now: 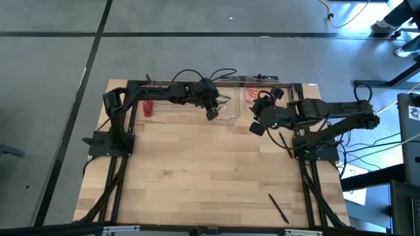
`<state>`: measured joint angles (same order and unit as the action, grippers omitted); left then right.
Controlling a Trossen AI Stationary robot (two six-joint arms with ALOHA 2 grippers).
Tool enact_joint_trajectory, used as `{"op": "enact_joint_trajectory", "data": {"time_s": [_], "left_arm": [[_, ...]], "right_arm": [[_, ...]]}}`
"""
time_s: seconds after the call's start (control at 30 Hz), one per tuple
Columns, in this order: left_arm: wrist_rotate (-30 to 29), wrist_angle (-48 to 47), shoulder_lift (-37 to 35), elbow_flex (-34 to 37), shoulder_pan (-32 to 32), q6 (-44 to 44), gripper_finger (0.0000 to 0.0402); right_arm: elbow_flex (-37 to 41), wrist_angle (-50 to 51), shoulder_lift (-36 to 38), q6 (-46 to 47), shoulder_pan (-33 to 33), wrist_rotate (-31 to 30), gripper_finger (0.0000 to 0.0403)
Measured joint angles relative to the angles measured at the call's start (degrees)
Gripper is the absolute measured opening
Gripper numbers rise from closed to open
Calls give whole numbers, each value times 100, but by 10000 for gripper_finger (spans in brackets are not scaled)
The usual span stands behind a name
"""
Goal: Sort crayons/erasers/pens/pencils in bins
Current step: Put the green crayon into the middle transparent bin, then put the black pen into the left transparent bin
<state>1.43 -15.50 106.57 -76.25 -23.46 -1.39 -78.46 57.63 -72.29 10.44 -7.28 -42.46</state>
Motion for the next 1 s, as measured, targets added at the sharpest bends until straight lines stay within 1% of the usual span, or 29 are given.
{"op": "enact_joint_trajectory", "data": {"time_s": [0.13,0.43,0.53,0.6,0.67,0.77,0.83,0.93,1.0], "left_arm": [[-129,45,-1,0,0,0,17],[-131,104,-1,0,-2,-262,74],[-136,104,-1,0,-4,-262,79],[-134,130,-1,0,-3,-269,79],[-125,126,-47,1,-3,-274,77],[-21,93,-313,2,48,-296,79],[-16,-19,-562,2,159,-263,80],[-35,-207,-900,2,407,-29,78],[-39,-325,-1114,2,572,77,77]], "right_arm": [[0,0,0,-97,17,0,142],[2,2,0,-198,17,2,142],[2,2,0,-173,17,18,142],[2,9,8,-122,17,144,142],[-27,149,69,111,43,352,142],[-69,382,319,664,81,787,142],[-73,768,494,1168,116,1217,142],[-74,1690,613,2263,283,2201,142],[-54,2391,611,3160,391,2546,142]]}}
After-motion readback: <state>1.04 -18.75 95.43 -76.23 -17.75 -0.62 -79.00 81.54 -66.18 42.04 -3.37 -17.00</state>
